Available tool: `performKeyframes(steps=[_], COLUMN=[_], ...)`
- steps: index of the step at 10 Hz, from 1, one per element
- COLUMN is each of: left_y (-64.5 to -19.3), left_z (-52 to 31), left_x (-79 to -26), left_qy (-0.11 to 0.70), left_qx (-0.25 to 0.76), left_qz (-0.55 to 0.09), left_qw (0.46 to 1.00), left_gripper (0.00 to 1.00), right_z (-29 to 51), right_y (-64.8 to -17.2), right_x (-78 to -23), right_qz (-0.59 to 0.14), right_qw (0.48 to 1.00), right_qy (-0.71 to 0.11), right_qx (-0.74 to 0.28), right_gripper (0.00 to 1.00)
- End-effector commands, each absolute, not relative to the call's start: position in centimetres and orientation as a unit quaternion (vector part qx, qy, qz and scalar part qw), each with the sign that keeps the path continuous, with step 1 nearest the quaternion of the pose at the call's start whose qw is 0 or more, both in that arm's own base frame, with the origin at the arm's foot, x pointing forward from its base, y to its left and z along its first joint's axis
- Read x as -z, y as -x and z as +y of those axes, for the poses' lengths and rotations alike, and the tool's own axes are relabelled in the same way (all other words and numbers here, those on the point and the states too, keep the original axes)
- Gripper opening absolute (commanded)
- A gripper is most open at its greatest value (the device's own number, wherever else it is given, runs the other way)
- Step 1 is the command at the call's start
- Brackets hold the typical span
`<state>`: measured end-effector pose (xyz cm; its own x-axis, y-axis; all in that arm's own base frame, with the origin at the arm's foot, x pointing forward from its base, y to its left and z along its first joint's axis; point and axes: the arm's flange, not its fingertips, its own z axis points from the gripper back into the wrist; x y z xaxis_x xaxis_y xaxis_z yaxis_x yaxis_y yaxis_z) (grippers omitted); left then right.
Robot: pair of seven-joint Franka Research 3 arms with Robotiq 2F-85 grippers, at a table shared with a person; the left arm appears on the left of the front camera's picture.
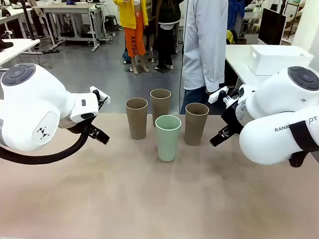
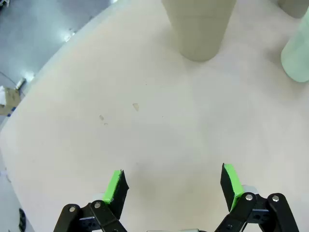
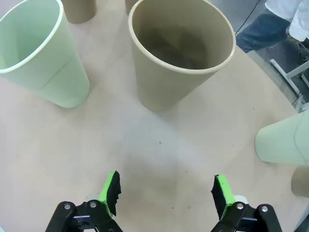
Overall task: Stack the cups and store them in the basket.
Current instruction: Pick up two Reusable plastic cups , one in each hand.
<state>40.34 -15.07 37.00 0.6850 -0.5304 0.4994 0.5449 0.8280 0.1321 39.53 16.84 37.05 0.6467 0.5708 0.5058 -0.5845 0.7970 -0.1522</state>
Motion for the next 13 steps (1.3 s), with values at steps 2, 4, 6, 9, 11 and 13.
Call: performKeyframes(steps=[2, 4, 6, 9, 11, 13], left_y=[-40.3, -40.3, -40.3, -40.3, -39.7, -39.8], left_z=[-15.1, -15.1, -15.1, -15.1, -14.6, -11.6], left_x=[-37.0, -37.0, -37.0, -37.0, -42.1, -48.1], left_qy=[0.013, 0.013, 0.013, 0.014, 0.051, 0.079], left_qx=[0.293, 0.293, 0.293, 0.293, 0.322, 0.325], left_qz=[-0.268, -0.268, -0.268, -0.268, -0.274, -0.254], left_qw=[0.918, 0.918, 0.918, 0.918, 0.905, 0.907], left_gripper=[1.00, 1.00, 1.00, 1.00, 1.00, 1.00], right_z=[16.8, 16.8, 16.8, 16.8, 15.8, 13.4], right_y=[-39.5, -39.5, -39.5, -39.5, -39.6, -39.1], right_x=[-37.1, -37.1, -37.1, -37.0, -43.2, -49.5], right_qz=[-0.274, -0.274, -0.274, -0.274, -0.288, -0.295], right_qw=[0.907, 0.907, 0.907, 0.907, 0.901, 0.894], right_qy=[-0.012, -0.012, -0.012, -0.012, -0.044, -0.067], right_qx=[-0.318, -0.318, -0.318, -0.319, -0.320, -0.331], right_gripper=[1.00, 1.00, 1.00, 1.00, 1.00, 1.00])
